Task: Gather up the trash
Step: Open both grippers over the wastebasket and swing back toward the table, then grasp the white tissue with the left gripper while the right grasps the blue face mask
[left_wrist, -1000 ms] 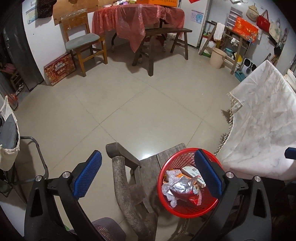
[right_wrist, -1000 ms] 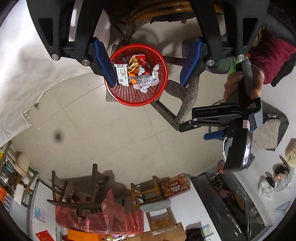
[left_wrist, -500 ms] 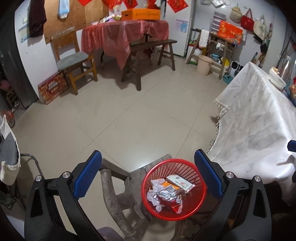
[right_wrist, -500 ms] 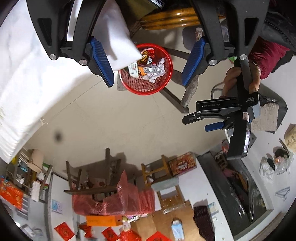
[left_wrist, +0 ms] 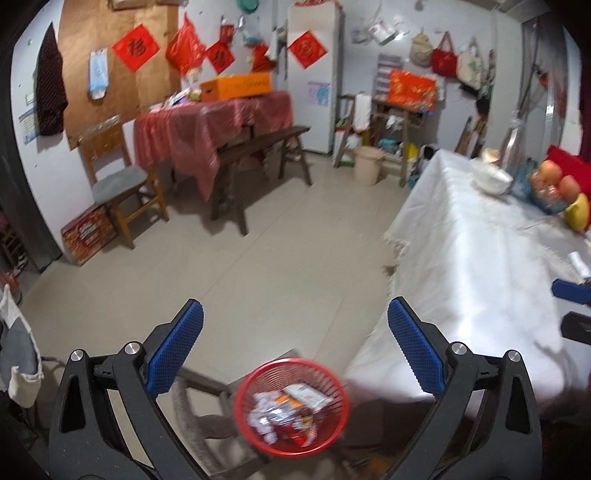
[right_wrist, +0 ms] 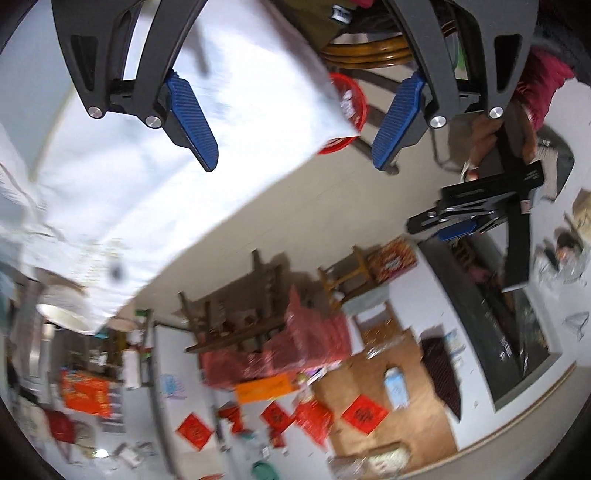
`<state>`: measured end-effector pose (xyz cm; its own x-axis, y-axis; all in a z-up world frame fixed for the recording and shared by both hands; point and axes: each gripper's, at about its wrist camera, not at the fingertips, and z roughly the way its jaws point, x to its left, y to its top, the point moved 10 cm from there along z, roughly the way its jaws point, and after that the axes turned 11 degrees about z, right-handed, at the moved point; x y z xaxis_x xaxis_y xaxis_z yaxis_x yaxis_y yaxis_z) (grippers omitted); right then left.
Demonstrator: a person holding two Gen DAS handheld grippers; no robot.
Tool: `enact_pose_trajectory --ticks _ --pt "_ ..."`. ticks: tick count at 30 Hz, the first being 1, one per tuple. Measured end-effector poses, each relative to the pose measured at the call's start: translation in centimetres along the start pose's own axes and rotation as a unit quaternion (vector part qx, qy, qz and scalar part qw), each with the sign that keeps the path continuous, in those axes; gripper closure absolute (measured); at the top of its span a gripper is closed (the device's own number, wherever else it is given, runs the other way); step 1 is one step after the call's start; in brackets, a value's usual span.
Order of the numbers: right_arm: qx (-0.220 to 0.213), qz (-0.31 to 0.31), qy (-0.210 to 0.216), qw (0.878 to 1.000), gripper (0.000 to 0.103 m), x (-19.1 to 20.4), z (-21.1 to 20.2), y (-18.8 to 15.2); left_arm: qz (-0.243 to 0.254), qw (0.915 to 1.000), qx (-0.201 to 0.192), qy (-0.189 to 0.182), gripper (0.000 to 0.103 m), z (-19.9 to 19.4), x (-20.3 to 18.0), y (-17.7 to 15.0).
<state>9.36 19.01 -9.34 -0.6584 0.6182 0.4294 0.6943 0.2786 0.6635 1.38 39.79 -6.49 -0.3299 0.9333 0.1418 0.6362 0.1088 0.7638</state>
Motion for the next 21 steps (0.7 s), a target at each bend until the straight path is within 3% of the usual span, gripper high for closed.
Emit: enact_pose_trajectory --ticks 7,9,14,16,21 --pt "-0.079 0.042 -0.046 0.995 0.017 -7.5 -6.1 0.2 0.010 0.9979 -0.060 -0.023 0.007 -3.1 -7.9 4.2" --pt "-0.097 0.064 -0.054 0.992 0.015 -9.6 -7.8 0.2 0.006 0.9969 -0.073 -0.030 0.007 -3.5 -10.2 4.5" --pt "-0.138 0.099 -0.071 0.983 0.012 -12.9 -11.8 1.3 0.052 0.9951 -0.082 -0.014 0.007 -4.1 -15.7 4.4" --pt "-0.150 0.106 -0.068 0.981 0.011 -13.2 -12.7 1.6 0.078 0.9930 -0.085 -0.024 0.007 -4.3 -18.1 4.0" --pt "-0.173 0.097 -0.122 0.972 0.011 -14.6 -14.2 1.4 0.121 0.9873 -0.089 -0.052 0.007 -4.8 -21.8 2.9"
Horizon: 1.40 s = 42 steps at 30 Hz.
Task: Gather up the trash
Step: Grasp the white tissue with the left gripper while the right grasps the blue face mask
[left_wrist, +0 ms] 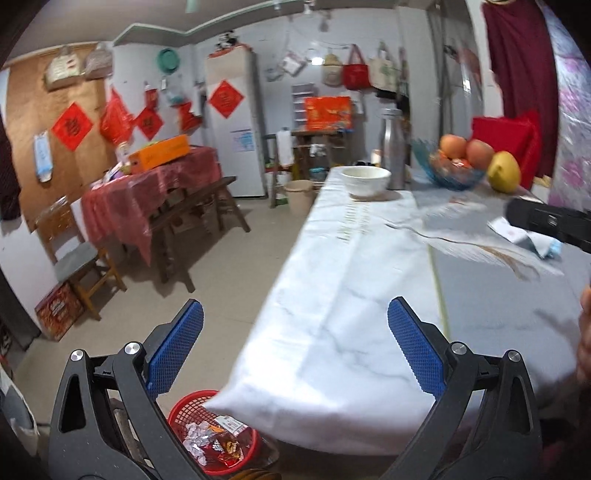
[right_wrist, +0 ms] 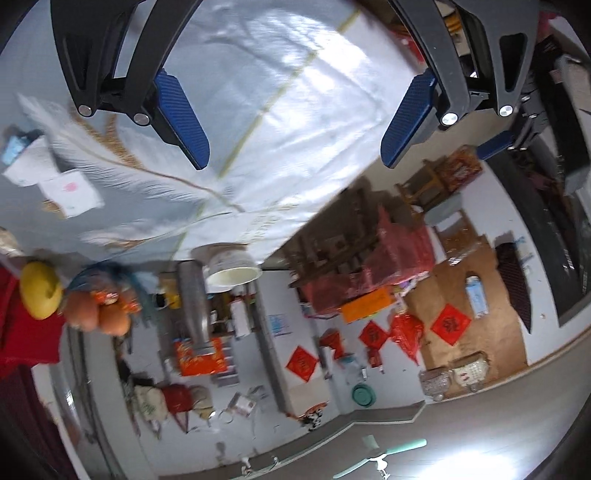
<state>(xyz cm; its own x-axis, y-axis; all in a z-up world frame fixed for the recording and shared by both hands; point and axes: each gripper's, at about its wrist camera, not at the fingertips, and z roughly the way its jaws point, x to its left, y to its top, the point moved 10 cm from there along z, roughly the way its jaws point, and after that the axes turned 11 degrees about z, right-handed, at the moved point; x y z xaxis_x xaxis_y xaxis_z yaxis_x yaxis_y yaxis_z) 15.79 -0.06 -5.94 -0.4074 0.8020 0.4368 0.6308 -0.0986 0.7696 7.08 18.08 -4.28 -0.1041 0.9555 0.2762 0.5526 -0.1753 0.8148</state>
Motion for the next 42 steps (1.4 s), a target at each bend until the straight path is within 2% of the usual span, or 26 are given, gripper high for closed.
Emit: enact_pose_trajectory --ticks 2,5,8,15,22,29,33,38,42 --pt "-0.005 0.000 -0.016 1.000 0.010 -0.6 -0.2 0.1 0.003 0.9999 -0.004 -0.015 0.007 0.0 -0.6 -0.1" --pt "-0.011 0.002 -0.041 0.999 0.009 -2.5 -0.8 0.0 0.011 0.9998 -0.006 -0.012 0.007 0.0 -1.0 -0.3" --pt "-0.017 0.016 -0.088 0.996 0.008 -6.5 -1.3 -0.3 0.013 0.9998 -0.001 -0.013 0.007 0.4 -1.5 -0.7" --pt "-0.030 0.069 -0.146 0.986 0.008 -14.7 -3.3 0.1 0.016 0.9993 0.024 -0.024 0.007 2.0 -3.1 -1.7" --pt "-0.043 0.094 -0.195 0.975 0.008 -20.7 -4.9 0.7 0.044 0.9974 0.045 -0.036 0.007 3.9 -6.1 -1.8" --pt "-0.035 0.101 -0.212 0.971 0.008 -24.0 -5.6 0.5 0.081 0.9949 0.036 -0.049 0.007 5.1 -10.1 0.5" --pt "-0.010 0.106 -0.198 0.975 0.008 -24.7 -4.9 0.4 0.084 0.9926 0.036 -0.080 0.007 5.8 -12.7 2.1" --pt "0.001 0.105 -0.210 0.972 0.008 -26.1 -4.3 1.0 0.088 0.9893 0.036 -0.111 0.007 6.8 -15.5 3.9" --pt "0.022 0.112 -0.234 0.966 0.008 -27.9 -3.2 1.6 0.104 0.9857 0.040 -0.126 0.007 7.9 -17.6 5.1"
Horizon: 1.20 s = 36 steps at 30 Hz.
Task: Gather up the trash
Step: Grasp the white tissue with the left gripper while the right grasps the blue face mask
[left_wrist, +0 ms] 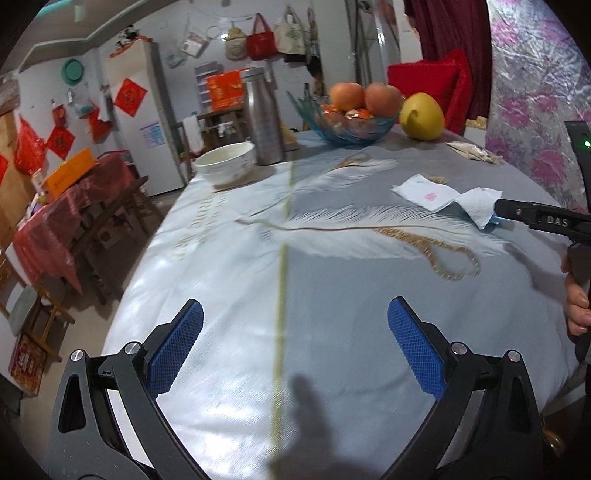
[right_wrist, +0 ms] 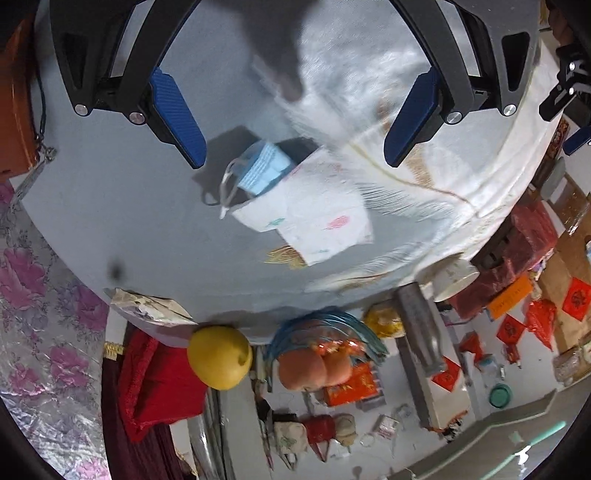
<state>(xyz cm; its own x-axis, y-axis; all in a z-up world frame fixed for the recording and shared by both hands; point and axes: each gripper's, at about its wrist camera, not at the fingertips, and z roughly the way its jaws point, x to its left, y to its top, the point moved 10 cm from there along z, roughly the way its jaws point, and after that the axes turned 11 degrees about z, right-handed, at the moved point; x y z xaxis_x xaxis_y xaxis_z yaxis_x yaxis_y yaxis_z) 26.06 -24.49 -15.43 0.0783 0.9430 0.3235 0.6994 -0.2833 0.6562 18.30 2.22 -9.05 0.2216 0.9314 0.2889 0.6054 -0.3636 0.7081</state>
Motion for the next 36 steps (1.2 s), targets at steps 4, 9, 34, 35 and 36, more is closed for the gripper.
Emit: enact_pose_trajectory --ticks 4,9,34,35,36 --pt "0.039 0.027 0.004 0.999 0.028 -0.9 2.4 1.1 0.012 0.9996 0.009 -0.023 0.007 2.1 -1.7 2.4" --pt "0.094 0.015 0.182 0.979 0.047 3.3 0.9 -0.4 0.011 0.9986 0.021 -0.046 0.007 3.7 -3.0 3.6" --pt "0.019 -0.040 0.160 0.986 0.100 1.8 -6.2 -3.1 -0.040 0.9814 0.053 -0.180 0.007 7.9 -8.2 10.1" --pt "0.005 -0.030 0.177 0.984 0.100 1.1 -7.9 -3.1 -0.034 0.9774 0.057 -0.201 0.007 8.2 -9.8 10.7" --pt "-0.004 -0.024 0.182 0.983 0.100 0.8 -8.7 -2.8 -0.026 0.9732 0.065 -0.219 0.007 8.6 -11.4 11.1"
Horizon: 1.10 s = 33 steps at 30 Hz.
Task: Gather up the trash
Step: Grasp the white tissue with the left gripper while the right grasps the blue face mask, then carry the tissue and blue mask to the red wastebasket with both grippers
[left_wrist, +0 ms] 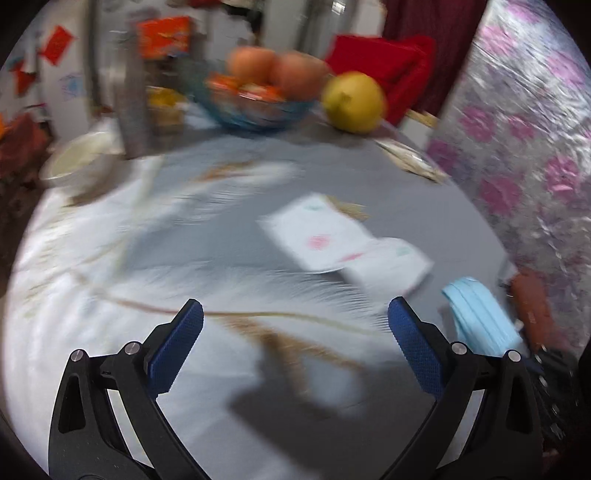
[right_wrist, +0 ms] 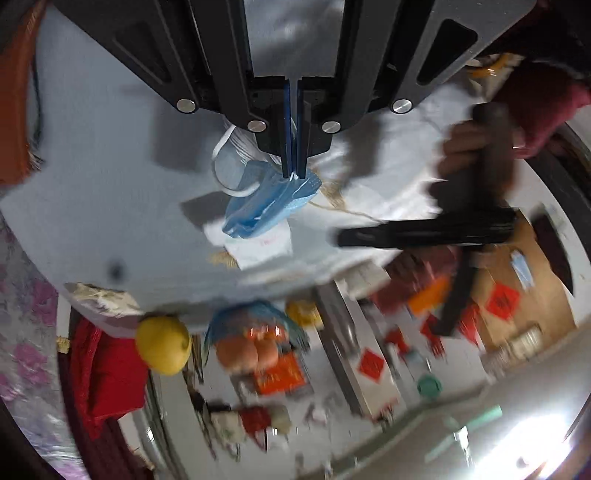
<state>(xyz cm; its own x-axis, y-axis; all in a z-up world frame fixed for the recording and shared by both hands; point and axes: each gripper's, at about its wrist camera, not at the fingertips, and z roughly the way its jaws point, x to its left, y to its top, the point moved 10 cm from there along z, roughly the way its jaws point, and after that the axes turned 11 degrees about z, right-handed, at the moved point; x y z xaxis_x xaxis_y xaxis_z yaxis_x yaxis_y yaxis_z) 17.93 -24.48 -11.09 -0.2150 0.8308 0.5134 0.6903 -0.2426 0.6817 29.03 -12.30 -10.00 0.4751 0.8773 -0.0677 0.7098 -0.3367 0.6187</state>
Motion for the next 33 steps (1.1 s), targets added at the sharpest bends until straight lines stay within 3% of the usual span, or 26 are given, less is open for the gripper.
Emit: enact_pose_trajectory --ticks 2,4,7,10,12,13,14,15,16,20,24,29,33 --pt "-0.029 0.008 0.001 1.000 0.100 -0.6 -2.3 0.5 0.014 0.9998 0.012 0.003 0.007 1.7 -1.8 0.8" --pt "-0.041 0.015 0.006 0.999 0.100 -1.0 -3.3 0.8 0.050 0.9981 0.015 0.033 0.007 3.4 -3.1 1.7" --pt "-0.045 0.029 0.011 0.999 0.100 -1.7 -3.7 0.8 0.115 0.9898 0.033 0.078 0.007 6.2 -4.5 2.6" --pt "-0.042 0.037 0.014 0.998 0.100 -2.4 -3.6 0.6 0.154 0.9822 0.047 0.097 0.011 8.4 -5.3 2.7" --pt "-0.042 0.041 0.017 0.998 0.100 -2.8 -3.8 0.6 0.155 0.9840 0.045 0.077 0.029 9.1 -5.7 2.4" --pt "-0.044 0.042 0.018 0.998 0.100 -2.9 -3.9 0.5 0.149 0.9860 0.044 0.062 0.050 8.9 -5.7 2.2" --pt "-0.047 0.044 0.021 0.998 0.100 -2.9 -4.1 0.7 0.143 0.9879 0.046 0.039 0.059 8.8 -5.9 2.1" --pt "-0.050 0.045 0.023 0.997 0.100 -2.9 -4.4 0.7 0.135 0.9893 0.046 0.032 0.080 8.6 -5.8 2.0" --pt "-0.053 0.045 0.025 0.997 0.100 -2.8 -4.4 0.9 0.126 0.9907 0.043 0.028 0.087 7.9 -5.5 1.8" --pt "-0.059 0.039 0.032 0.997 0.100 -1.6 -4.8 1.2 0.096 0.9953 0.003 0.008 0.093 3.9 -3.9 1.3" --pt "-0.051 0.026 0.048 0.997 0.100 0.8 -4.2 1.3 0.065 0.9974 -0.029 0.012 0.094 -1.6 -0.4 -0.4" --pt "-0.010 -0.018 0.096 0.995 0.100 7.2 -1.7 0.4 0.024 0.9946 -0.070 0.072 0.094 -10.6 7.2 -4.4" --pt "0.045 -0.055 0.143 0.987 0.100 13.7 1.5 -1.1 -0.034 0.9883 -0.083 0.124 0.094 -17.4 14.7 -9.7"
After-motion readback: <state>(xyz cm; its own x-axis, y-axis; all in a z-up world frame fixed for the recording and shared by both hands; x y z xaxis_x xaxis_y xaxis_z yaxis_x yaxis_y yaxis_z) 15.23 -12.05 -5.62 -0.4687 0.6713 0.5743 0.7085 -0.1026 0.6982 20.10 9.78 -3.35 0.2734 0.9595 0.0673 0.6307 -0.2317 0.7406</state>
